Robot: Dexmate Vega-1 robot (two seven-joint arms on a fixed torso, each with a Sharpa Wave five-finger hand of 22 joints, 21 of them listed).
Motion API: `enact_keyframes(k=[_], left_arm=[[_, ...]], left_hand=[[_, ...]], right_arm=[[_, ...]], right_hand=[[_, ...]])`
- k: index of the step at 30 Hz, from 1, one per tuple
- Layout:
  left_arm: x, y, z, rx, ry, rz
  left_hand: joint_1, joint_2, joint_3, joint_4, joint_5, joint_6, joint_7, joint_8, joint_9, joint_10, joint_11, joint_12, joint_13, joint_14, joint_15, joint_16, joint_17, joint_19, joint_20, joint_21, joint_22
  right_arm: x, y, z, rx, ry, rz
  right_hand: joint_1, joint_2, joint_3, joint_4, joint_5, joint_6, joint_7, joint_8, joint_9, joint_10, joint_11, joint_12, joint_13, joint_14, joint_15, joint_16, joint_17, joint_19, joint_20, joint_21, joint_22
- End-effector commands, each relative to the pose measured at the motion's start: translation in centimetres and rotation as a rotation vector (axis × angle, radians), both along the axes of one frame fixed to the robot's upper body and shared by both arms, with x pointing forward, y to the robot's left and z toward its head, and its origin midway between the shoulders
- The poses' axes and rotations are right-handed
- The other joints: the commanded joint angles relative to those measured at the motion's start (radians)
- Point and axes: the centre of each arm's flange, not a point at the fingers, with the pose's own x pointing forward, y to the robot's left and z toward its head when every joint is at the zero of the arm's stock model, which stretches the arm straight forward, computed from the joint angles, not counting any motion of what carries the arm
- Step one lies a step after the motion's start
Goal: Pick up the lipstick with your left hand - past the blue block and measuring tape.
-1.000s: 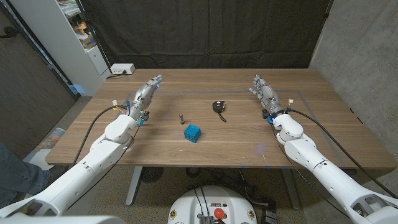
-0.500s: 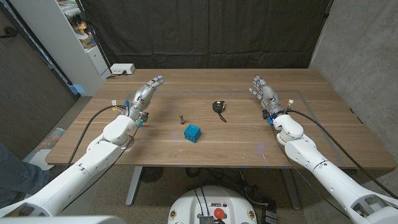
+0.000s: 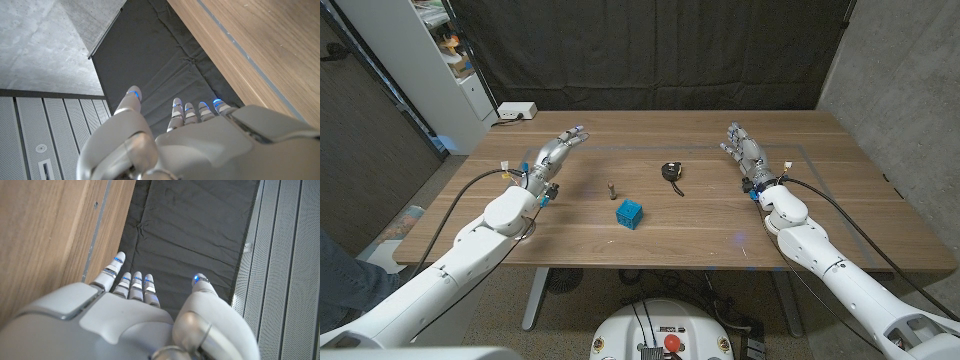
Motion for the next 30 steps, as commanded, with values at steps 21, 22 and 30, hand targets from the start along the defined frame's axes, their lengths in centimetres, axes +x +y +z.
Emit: enact_keyframes(k=[21,22,30], left_arm=[[-2.6,-0.6,-2.3,0.084,0.015,0.073],[-2.7,-0.6,-2.4,0.088,0.017,0.074],[-3.0,-0.9,-2.6,0.110,0.015,0.109]], left_hand=[[0.068,-0.011,0.023,-0.002,0.006,0.004,-0.007,-0.001,0.004,-0.027,0.000,-0.004,0.003,-0.024,0.007,-0.005,0.006,-0.047,0.031,-0.005,0.003],[0.071,-0.012,0.023,-0.002,0.006,0.005,-0.010,0.000,0.005,-0.025,-0.002,-0.003,0.003,-0.024,0.008,-0.004,0.006,-0.046,0.033,-0.005,0.003],[0.109,-0.023,0.030,-0.002,0.006,0.030,-0.038,0.008,0.006,-0.003,-0.013,0.008,0.003,-0.015,0.001,0.001,0.006,-0.038,0.044,-0.001,0.004]], right_arm=[[-0.4,0.2,0.2,-0.019,-0.011,0.014],[-0.5,0.2,0.2,-0.019,-0.011,0.014],[-0.5,-0.1,0.1,-0.018,-0.011,0.013]], right_hand=[[0.007,0.006,0.003,-0.010,-0.004,0.006,-0.005,0.003,0.006,0.005,0.002,0.005,0.003,0.001,0.005,0.006,-0.001,0.004,0.005,-0.001,0.004],[0.007,0.006,0.003,-0.010,-0.004,0.007,-0.005,0.003,0.006,0.005,0.002,0.005,0.003,0.000,0.005,0.006,-0.001,0.004,0.005,-0.001,0.004],[0.007,0.007,0.003,-0.011,-0.004,0.006,-0.009,0.002,0.006,0.006,0.002,0.005,0.004,-0.001,0.006,0.005,-0.001,0.004,0.006,-0.002,0.004]])
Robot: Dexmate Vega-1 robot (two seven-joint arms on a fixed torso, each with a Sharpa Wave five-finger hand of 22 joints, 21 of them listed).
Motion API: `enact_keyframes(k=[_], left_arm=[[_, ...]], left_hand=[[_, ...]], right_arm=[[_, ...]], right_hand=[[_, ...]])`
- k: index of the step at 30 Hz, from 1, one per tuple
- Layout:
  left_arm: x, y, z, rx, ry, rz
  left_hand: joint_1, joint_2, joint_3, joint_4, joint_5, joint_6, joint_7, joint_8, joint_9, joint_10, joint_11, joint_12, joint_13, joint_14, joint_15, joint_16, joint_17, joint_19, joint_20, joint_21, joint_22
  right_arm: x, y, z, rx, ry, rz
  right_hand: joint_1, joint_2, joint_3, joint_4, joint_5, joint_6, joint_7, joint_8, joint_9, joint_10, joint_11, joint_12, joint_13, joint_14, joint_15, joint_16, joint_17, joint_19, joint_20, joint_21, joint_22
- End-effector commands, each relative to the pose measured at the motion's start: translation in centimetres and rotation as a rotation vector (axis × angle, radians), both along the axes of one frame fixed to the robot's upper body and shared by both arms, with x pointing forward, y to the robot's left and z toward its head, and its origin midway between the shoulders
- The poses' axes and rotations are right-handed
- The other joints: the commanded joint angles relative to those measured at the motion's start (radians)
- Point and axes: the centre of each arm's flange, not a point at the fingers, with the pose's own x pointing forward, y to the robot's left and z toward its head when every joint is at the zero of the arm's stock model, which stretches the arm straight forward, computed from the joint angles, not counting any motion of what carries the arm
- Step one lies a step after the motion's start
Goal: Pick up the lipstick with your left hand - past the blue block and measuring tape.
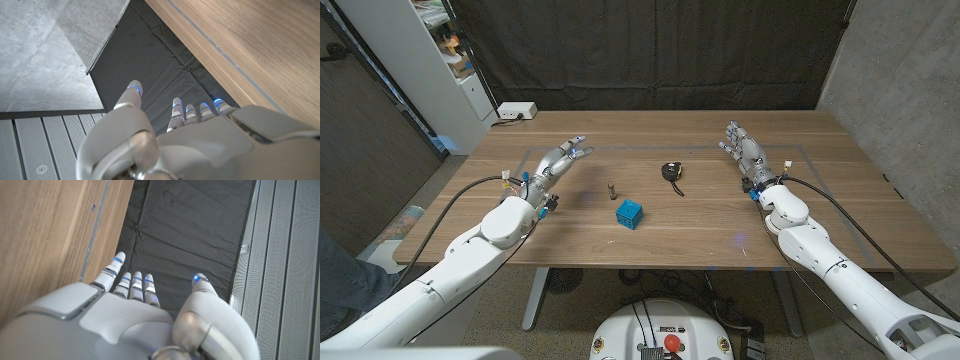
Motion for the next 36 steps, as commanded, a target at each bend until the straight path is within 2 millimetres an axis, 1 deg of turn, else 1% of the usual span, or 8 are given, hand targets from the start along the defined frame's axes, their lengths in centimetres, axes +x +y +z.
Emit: enact_keyframes(k=[1,7,13,14,18,20,22,36], left_arm=[[-0.73,-0.34,-0.48,0.043,-0.003,0.056],[-0.99,-0.59,-0.67,0.058,-0.007,0.072],[-1.11,-0.55,-0.99,0.065,-0.004,0.090],[-1.14,-0.52,-1.02,0.064,-0.005,0.093],[-1.19,-0.51,-1.03,0.088,0.002,0.107],[-1.24,-0.53,-0.96,0.108,-0.003,0.125],[-1.22,-0.46,-0.95,0.108,0.000,0.123],[-1.21,-0.17,-0.33,0.162,-0.014,0.171]], left_hand=[[0.027,-0.006,0.010,0.001,0.006,0.009,-0.020,0.008,0.006,0.010,-0.004,0.009,0.004,0.001,-0.008,0.001,0.001,-0.038,0.009,0.007,0.004],[0.063,-0.013,0.017,0.001,0.007,0.017,-0.027,0.009,0.007,0.046,-0.024,0.023,0.004,0.013,-0.017,0.005,0.001,-0.028,0.016,0.010,0.004],[0.108,-0.024,0.026,0.001,0.008,0.029,-0.032,0.012,0.007,0.087,-0.062,0.037,0.004,0.027,-0.023,0.008,0.000,-0.019,0.029,0.012,0.004],[0.124,-0.028,0.028,0.002,0.008,0.031,-0.034,0.012,0.007,0.095,-0.084,0.038,0.004,0.029,-0.027,0.008,0.000,-0.018,0.031,0.012,0.004],[0.160,-0.039,0.033,0.003,0.007,0.039,-0.039,0.013,0.007,0.126,-0.137,0.046,0.004,0.042,-0.028,0.010,0.000,-0.018,0.038,0.011,0.005],[0.177,-0.044,0.035,0.003,0.007,0.053,-0.045,0.017,0.007,0.140,-0.151,0.049,0.004,0.052,-0.033,0.012,0.000,-0.021,0.044,0.009,0.005],[0.191,-0.048,0.037,0.004,0.007,0.064,-0.049,0.020,0.006,0.153,-0.155,0.051,0.004,0.063,-0.035,0.015,0.000,-0.031,0.053,0.006,0.005],[0.263,-0.062,0.045,0.007,0.006,0.111,-0.080,0.030,0.006,0.240,-0.174,0.072,0.006,0.099,-0.051,0.020,0.000,-0.043,0.058,0.006,0.006]], right_arm=[[-0.10,-0.31,-0.07,-0.001,0.000,0.001],[0.02,-0.30,0.19,-0.004,-0.004,0.005],[0.02,-0.26,0.20,-0.007,-0.002,0.006],[0.01,-0.26,0.17,-0.006,-0.001,0.005],[-0.04,-0.25,0.01,-0.004,0.001,0.003],[-0.07,-0.24,-0.07,-0.003,0.002,0.002],[-0.07,-0.24,-0.17,-0.001,0.004,0.001],[0.41,0.14,-0.07,0.009,0.000,0.000]], right_hand=[[0.007,0.007,0.003,-0.003,0.000,0.001,-0.004,0.003,0.006,0.005,0.001,0.005,0.001,-0.001,0.006,0.005,-0.001,0.004,0.006,-0.002,0.004],[0.007,0.007,0.003,-0.004,0.000,0.000,-0.007,0.002,0.006,0.005,0.002,0.005,0.001,-0.001,0.005,0.005,-0.001,0.004,0.005,-0.002,0.004],[0.007,0.006,0.002,-0.005,-0.001,0.000,-0.006,0.002,0.006,0.004,0.001,0.005,0.001,-0.001,0.006,0.006,-0.002,0.003,0.006,-0.002,0.004],[0.007,0.007,0.002,-0.005,-0.001,0.001,-0.006,0.002,0.006,0.003,0.001,0.005,0.001,-0.001,0.007,0.006,-0.002,0.002,0.006,-0.002,0.004],[0.007,0.007,0.002,-0.005,-0.001,0.000,-0.006,0.002,0.006,0.002,0.001,0.004,0.001,-0.001,0.007,0.006,-0.002,0.002,0.006,-0.003,0.004],[0.006,0.007,0.002,-0.006,-0.001,0.000,-0.006,0.002,0.006,0.002,0.001,0.004,0.001,-0.002,0.008,0.005,-0.002,0.002,0.006,-0.003,0.004],[0.006,0.007,0.002,-0.006,-0.001,-0.001,-0.007,0.002,0.006,0.002,0.001,0.004,0.001,-0.002,0.008,0.005,-0.002,0.000,0.007,-0.003,0.004],[0.005,0.008,0.002,-0.007,-0.001,-0.002,-0.008,0.001,0.006,0.001,0.001,0.004,0.001,-0.003,0.008,0.006,-0.002,-0.001,0.007,-0.004,0.004]])
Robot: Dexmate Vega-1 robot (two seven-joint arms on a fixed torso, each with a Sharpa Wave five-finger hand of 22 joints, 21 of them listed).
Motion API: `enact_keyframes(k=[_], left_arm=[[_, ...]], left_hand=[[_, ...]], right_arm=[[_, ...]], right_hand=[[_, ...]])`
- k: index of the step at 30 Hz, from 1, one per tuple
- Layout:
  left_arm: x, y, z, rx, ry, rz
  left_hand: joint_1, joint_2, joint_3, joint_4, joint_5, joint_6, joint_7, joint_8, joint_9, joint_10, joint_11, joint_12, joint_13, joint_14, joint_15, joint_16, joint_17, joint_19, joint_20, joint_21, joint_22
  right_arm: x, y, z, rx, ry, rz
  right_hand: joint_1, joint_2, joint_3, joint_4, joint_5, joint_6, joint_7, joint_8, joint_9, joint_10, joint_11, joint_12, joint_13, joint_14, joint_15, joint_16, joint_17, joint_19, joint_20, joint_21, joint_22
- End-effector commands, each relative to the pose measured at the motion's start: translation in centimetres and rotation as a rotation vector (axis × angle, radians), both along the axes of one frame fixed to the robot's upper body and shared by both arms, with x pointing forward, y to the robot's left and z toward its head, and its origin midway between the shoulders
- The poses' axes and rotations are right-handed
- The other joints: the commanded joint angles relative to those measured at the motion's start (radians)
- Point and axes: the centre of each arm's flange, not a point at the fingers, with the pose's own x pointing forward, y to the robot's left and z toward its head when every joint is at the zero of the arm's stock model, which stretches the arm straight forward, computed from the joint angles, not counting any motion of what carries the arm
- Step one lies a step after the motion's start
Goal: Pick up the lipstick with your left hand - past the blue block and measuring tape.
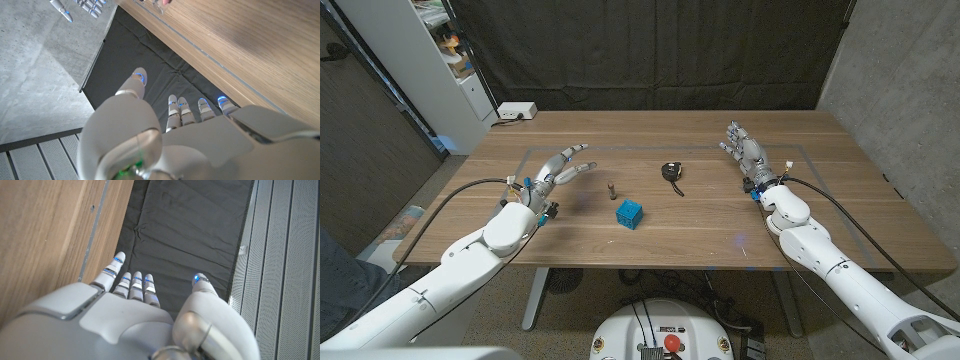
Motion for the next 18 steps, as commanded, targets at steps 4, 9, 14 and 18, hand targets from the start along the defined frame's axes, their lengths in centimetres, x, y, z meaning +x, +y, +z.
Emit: enact_keyframes(k=[4,9,14,18], left_arm=[[-0.1,0.0,0.8,0.068,-0.011,0.049],[-0.4,-0.5,0.8,0.117,-0.017,0.073],[-0.6,-0.8,0.6,0.131,-0.013,0.075],[-0.8,-0.9,0.3,0.132,-0.009,0.076]], left_hand=[[0.029,-0.003,0.009,-0.001,0.005,0.017,-0.003,0.009,0.002,0.029,0.002,0.009,0.002,0.018,-0.003,0.007,0.002,-0.041,0.010,0.003,0.006],[0.038,-0.005,0.010,-0.001,0.005,0.019,-0.001,0.008,0.002,0.032,-0.003,0.008,0.003,0.027,0.005,0.010,0.002,-0.041,0.011,0.003,0.006],[0.046,-0.008,0.009,0.000,0.005,0.022,0.001,0.008,0.002,0.035,-0.003,0.008,0.004,0.033,0.005,0.010,0.002,-0.039,0.014,0.004,0.006],[0.051,-0.011,0.009,0.001,0.004,0.022,0.006,0.007,0.002,0.036,-0.001,0.007,0.004,0.036,0.007,0.010,0.002,-0.039,0.015,0.004,0.006]], right_arm=[[0.7,0.4,0.4,0.006,-0.007,-0.001],[0.8,0.5,0.7,0.003,-0.014,-0.001],[0.9,0.5,1.0,0.001,-0.020,-0.002],[0.9,0.4,1.3,0.000,-0.026,-0.004]], right_hand=[[0.005,0.007,0.001,-0.008,-0.001,-0.002,-0.007,0.001,0.006,0.001,0.001,0.004,0.002,-0.004,0.008,0.005,0.003,0.002,0.004,-0.004,0.004],[0.005,0.007,0.001,-0.008,-0.001,-0.002,-0.007,0.001,0.006,0.001,0.001,0.004,0.002,-0.004,0.008,0.005,0.003,0.002,0.004,-0.004,0.004],[0.005,0.006,0.000,-0.009,-0.001,-0.002,-0.007,0.001,0.006,0.000,0.000,0.004,0.002,-0.004,0.008,0.006,0.003,0.002,0.004,-0.003,0.004],[0.004,0.006,0.000,-0.009,-0.002,-0.003,-0.007,0.001,0.006,0.001,0.000,0.004,0.002,-0.003,0.008,0.006,0.003,0.002,0.004,-0.003,0.004]])
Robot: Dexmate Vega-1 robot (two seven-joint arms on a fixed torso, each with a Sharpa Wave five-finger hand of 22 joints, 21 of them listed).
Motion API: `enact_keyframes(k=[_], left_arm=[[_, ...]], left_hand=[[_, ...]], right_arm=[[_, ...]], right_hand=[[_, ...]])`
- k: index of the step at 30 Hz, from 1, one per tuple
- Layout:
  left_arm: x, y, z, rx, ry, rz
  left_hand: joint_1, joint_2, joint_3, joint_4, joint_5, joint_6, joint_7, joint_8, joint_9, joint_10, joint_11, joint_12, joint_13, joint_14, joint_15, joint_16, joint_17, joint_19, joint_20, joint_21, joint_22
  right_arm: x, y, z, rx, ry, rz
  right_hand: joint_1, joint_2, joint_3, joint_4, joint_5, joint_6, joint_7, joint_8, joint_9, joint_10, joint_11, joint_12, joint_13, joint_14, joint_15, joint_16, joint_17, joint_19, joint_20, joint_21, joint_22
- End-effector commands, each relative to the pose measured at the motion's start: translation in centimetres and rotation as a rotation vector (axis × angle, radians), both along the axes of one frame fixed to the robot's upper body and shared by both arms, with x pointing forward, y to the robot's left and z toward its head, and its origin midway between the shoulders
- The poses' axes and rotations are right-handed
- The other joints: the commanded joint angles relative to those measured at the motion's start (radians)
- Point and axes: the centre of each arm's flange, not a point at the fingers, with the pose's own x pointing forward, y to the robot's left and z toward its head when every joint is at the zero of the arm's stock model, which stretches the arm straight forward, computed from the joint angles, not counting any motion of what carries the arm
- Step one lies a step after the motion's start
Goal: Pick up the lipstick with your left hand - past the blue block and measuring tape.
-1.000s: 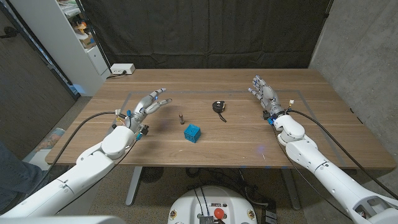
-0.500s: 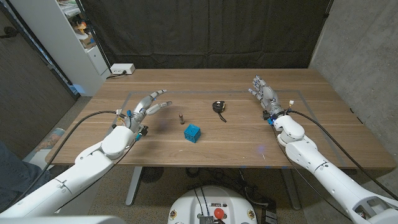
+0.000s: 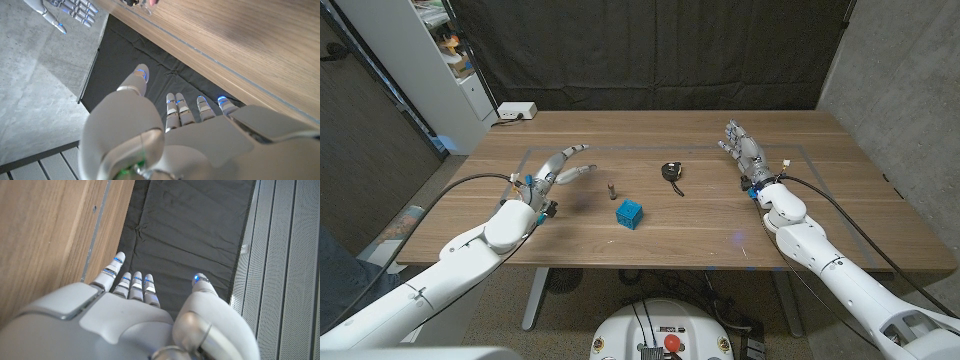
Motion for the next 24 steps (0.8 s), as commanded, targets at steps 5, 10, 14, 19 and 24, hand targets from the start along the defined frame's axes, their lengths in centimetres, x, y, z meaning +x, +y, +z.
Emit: enact_keyframes(k=[5,10,14,19,24], left_arm=[[-1.1,-1.1,-0.5,0.044,0.004,0.013],[-1.4,-1.2,-0.9,0.038,0.008,0.019],[-1.6,-1.4,-1.1,0.043,0.012,0.021],[-1.9,-1.7,-1.4,0.044,0.012,0.025],[-2.1,-2.0,-1.6,0.054,0.017,0.027]], left_hand=[[0.016,-0.003,0.008,0.002,0.004,0.011,0.004,0.006,0.002,0.016,0.003,0.002,0.005,0.014,0.008,0.005,0.003,-0.032,0.012,0.005,0.006],[0.019,-0.004,0.007,0.004,0.003,0.012,0.005,0.005,0.002,0.018,0.003,0.002,0.005,0.015,0.012,0.005,0.003,-0.032,0.013,0.005,0.006],[0.021,-0.005,0.006,0.005,0.003,0.012,0.007,0.004,0.003,0.017,0.005,0.001,0.006,0.016,0.011,0.005,0.003,-0.031,0.014,0.006,0.006],[0.023,-0.005,0.005,0.006,0.002,0.013,0.007,0.004,0.003,0.019,0.005,0.001,0.007,0.017,0.013,0.004,0.003,-0.031,0.014,0.006,0.006],[0.024,-0.005,0.004,0.008,0.002,0.014,0.006,0.003,0.003,0.020,0.006,0.000,0.008,0.019,0.013,0.004,0.003,-0.029,0.014,0.007,0.006]], right_arm=[[0.2,-0.2,0.9,-0.004,-0.022,-0.005],[0.1,-0.4,1.0,-0.003,-0.026,-0.007],[0.1,-0.6,1.1,-0.002,-0.030,-0.007],[0.1,-0.8,1.1,0.000,-0.032,-0.006],[0.0,-0.9,1.1,0.003,-0.031,-0.008]], right_hand=[[0.005,0.006,0.004,-0.006,-0.002,-0.003,-0.007,0.001,0.003,0.001,0.000,0.005,0.002,-0.004,0.007,0.006,0.002,0.001,0.004,-0.003,0.004],[0.005,0.005,0.004,-0.007,-0.002,-0.002,-0.006,0.001,0.003,0.001,0.000,0.005,0.002,-0.004,0.007,0.006,0.002,0.001,0.004,-0.003,0.004],[0.005,0.005,0.003,-0.007,-0.002,-0.003,-0.006,0.001,0.003,0.001,0.000,0.005,0.002,-0.004,0.008,0.006,0.002,0.001,0.004,-0.003,0.004],[0.005,0.005,0.003,-0.008,-0.002,-0.002,-0.007,0.002,0.003,0.001,-0.001,0.005,0.002,-0.003,0.007,0.006,0.002,0.001,0.004,-0.003,0.004],[0.005,0.005,0.003,-0.009,-0.001,-0.002,-0.007,0.002,0.003,0.003,-0.001,0.006,0.002,-0.003,0.007,0.006,0.002,0.001,0.004,-0.003,0.004]])
